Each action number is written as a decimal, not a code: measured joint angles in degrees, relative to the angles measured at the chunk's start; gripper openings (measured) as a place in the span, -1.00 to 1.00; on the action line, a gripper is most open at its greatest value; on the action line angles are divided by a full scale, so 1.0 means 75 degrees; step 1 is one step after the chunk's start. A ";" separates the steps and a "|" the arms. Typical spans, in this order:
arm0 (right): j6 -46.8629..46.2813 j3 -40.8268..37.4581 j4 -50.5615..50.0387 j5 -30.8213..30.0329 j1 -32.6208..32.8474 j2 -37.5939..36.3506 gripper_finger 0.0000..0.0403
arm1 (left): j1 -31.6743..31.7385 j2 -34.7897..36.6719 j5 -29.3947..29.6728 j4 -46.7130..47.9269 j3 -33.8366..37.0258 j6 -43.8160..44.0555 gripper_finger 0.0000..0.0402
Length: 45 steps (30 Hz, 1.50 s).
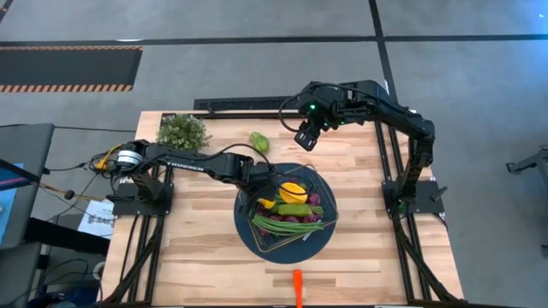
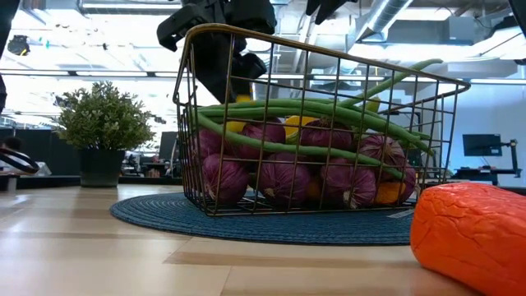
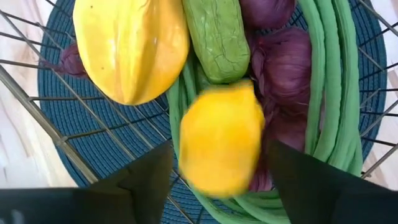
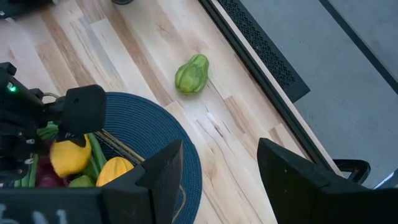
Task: Build produce basket
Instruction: Put the yellow lemon into the gold wire basket, then put the green chayote into the gold wire basket
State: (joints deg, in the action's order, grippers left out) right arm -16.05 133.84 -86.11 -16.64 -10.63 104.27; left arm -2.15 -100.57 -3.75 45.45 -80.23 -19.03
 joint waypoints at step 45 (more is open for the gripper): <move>0.0146 0.0003 -0.0126 0.0011 -0.0003 -0.0632 0.12 | 0.3733 0.0029 -0.0335 0.1036 -0.1137 -0.2365 0.20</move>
State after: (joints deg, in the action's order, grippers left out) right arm -14.96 133.86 -87.05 -16.56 -10.66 99.53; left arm 25.85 -100.36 -6.26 53.22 -88.75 -36.76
